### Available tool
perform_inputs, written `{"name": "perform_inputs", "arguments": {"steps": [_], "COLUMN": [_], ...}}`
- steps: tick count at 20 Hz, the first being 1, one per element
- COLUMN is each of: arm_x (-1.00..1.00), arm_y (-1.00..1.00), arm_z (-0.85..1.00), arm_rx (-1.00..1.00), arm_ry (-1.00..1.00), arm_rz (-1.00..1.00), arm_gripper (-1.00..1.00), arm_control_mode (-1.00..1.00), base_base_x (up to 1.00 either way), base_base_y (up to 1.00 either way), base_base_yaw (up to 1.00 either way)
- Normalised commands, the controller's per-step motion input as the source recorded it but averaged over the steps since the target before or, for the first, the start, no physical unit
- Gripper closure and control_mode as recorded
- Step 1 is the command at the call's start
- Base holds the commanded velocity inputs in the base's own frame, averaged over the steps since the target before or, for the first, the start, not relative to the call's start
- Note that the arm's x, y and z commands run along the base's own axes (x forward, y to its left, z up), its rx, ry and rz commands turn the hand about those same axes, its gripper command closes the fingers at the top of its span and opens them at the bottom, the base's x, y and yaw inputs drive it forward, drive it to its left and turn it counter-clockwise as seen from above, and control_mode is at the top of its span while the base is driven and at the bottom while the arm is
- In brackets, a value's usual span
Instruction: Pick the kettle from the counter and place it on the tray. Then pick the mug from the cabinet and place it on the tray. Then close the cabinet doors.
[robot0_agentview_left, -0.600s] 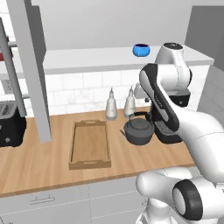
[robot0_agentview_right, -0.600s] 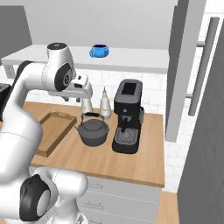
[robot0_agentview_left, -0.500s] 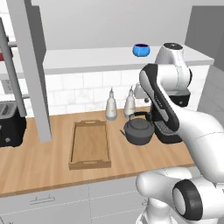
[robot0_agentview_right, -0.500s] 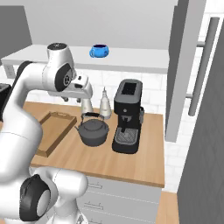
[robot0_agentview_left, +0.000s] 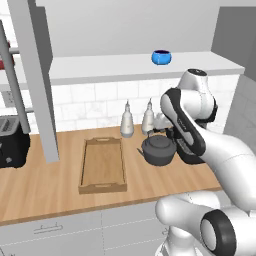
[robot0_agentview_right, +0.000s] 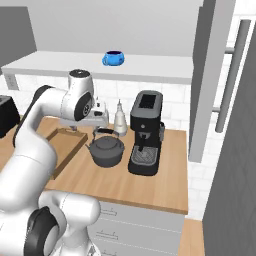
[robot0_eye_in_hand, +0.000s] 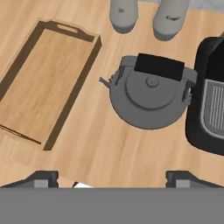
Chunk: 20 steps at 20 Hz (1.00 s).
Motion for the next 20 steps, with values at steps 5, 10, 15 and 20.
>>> {"name": "perform_inputs", "arguments": {"steps": [5, 10, 15, 20], "arm_x": [0.0, 0.0, 0.2, 0.19], "arm_y": [0.0, -0.01, -0.43, -0.6], "arm_z": [0.0, -0.01, -0.29, -0.1], "arm_rx": [0.0, 0.0, -0.04, -0.12], "arm_ry": [0.0, 0.0, 0.0, -0.01], "arm_rz": [0.0, 0.01, 0.29, 0.41], "arm_gripper": [-1.0, -1.0, -1.0, -1.0], "arm_control_mode": [-1.0, -1.0, -1.0, -1.0], "base_base_x": [0.0, 0.0, 0.0, 0.0], "base_base_y": [0.0, 0.0, 0.0, 0.0], "base_base_yaw": [0.0, 0.0, 0.0, 0.0]}}
